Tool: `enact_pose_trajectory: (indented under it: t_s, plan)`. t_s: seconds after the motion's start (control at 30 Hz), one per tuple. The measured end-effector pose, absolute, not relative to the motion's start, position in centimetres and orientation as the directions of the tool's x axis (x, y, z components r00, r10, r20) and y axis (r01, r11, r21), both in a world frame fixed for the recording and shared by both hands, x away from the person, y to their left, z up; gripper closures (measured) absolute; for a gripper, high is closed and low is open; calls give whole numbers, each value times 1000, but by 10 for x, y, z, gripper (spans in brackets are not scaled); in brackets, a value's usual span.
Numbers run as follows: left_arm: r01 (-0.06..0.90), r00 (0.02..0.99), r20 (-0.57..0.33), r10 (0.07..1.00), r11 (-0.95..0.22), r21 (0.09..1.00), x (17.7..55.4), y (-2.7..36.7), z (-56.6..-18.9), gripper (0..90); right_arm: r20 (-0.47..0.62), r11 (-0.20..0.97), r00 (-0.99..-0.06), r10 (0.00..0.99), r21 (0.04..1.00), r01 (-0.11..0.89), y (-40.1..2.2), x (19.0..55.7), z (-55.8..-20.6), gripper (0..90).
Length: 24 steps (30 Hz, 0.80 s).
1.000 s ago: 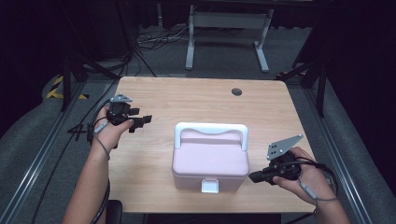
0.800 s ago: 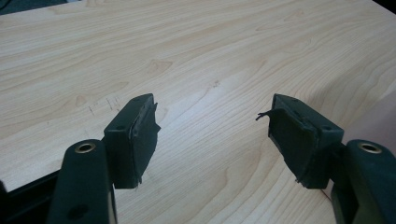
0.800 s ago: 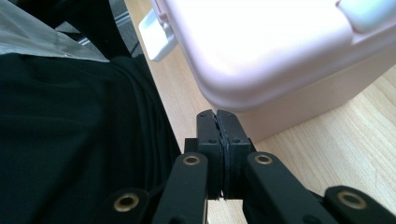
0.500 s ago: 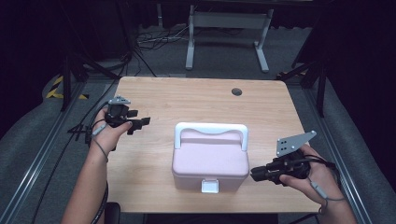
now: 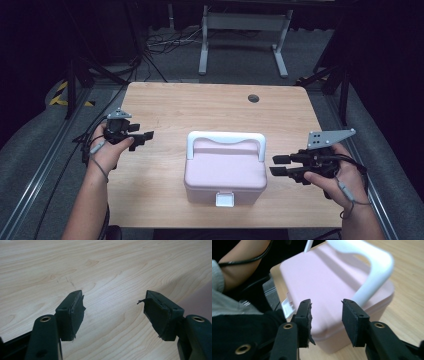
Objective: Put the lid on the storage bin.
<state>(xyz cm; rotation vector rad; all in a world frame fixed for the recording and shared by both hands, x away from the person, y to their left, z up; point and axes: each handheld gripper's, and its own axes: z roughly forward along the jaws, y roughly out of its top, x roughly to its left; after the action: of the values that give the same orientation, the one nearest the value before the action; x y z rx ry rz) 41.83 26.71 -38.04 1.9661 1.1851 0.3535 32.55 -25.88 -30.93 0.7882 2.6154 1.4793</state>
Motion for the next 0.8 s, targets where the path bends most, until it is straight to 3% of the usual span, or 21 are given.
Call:
enact_pose_trajectory:
  t_s: [0.23, 0.37, 0.7, 0.8]
  plan:
    - [625, 508, -154, 847, -240, 743, 409, 271, -383, 330, 167, 328, -828, 535, 862, 386, -270, 347, -312, 449]
    - [629, 506, -153, 849, -242, 739, 406, 273, -383, 329, 166, 272, -772, 613, 873, 404, -284, 362, -319, 432]
    - [632, 508, -151, 848, -248, 734, 409, 272, -386, 325, 153, 247, -688, 710, 860, 446, -309, 385, -339, 364]
    - [634, 504, -155, 850, -242, 734, 410, 271, -386, 324, 133, 248, -630, 765, 842, 479, -320, 393, -348, 295]
